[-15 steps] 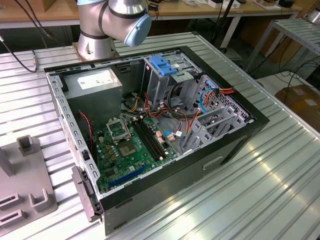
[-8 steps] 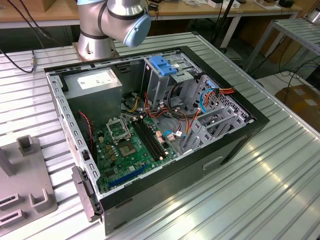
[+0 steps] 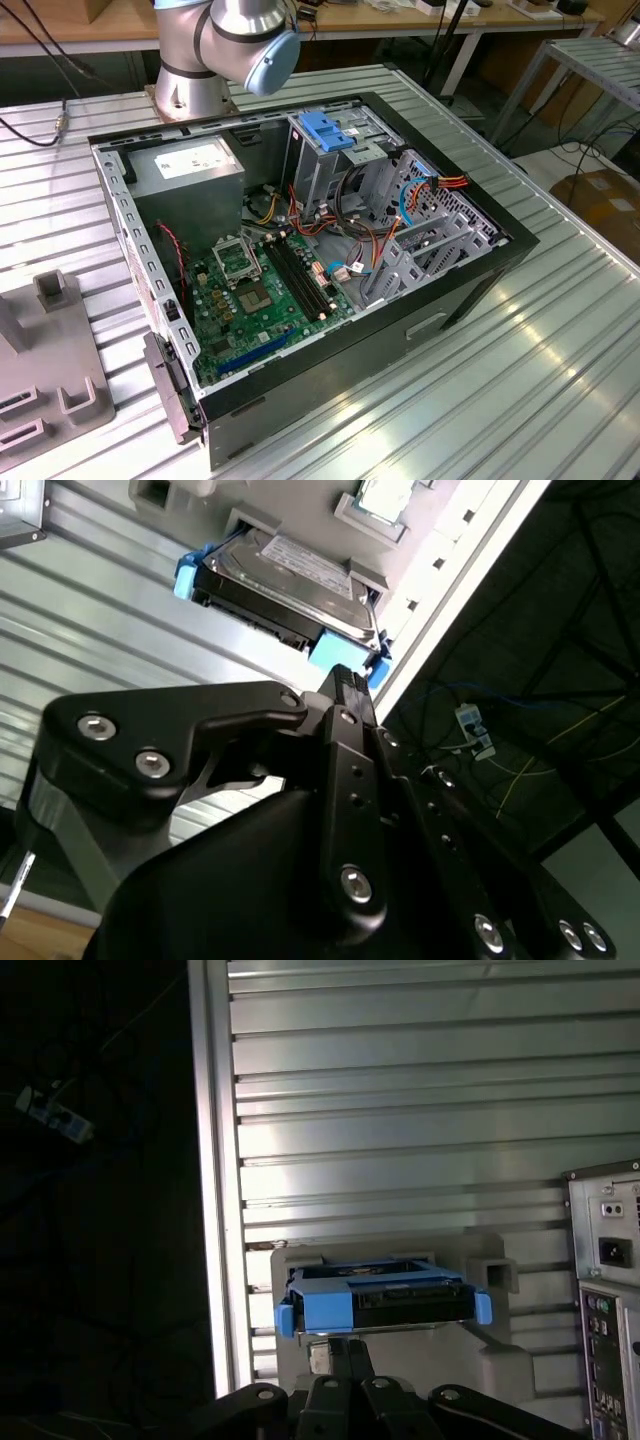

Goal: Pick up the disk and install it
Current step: 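Reach for the disk, then pick up the disk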

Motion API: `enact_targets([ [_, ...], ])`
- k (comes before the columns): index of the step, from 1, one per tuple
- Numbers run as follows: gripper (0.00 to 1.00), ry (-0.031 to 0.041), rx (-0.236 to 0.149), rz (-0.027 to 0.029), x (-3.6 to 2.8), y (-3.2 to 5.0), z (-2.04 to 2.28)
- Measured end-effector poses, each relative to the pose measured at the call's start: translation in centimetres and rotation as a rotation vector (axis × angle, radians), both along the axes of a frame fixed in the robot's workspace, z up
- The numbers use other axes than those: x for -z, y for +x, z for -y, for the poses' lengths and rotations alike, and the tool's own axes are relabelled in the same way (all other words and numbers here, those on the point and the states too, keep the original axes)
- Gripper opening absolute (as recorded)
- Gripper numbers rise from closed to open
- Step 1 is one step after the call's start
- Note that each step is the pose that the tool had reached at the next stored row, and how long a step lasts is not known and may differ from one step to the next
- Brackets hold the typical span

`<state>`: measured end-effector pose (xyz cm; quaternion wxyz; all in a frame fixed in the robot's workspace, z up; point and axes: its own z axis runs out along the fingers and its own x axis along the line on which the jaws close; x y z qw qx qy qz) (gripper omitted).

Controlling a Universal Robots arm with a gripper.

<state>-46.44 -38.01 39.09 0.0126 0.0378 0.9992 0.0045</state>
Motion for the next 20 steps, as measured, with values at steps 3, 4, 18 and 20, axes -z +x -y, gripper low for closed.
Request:
enact_targets([
  [3, 0.10, -0.0010, 0.000, -0.0005, 0.03, 0.00, -0.01],
  [4, 0.10, -0.0011, 0.000, -0.0005, 0.03, 0.00, -0.01],
  [18, 0.10, -0.0013, -0.026, -0.0004, 0.03, 0.00, -0.02],
  [20, 0.10, -0.0013, -0.062, -0.0004, 0.03, 0.00, -0.02],
])
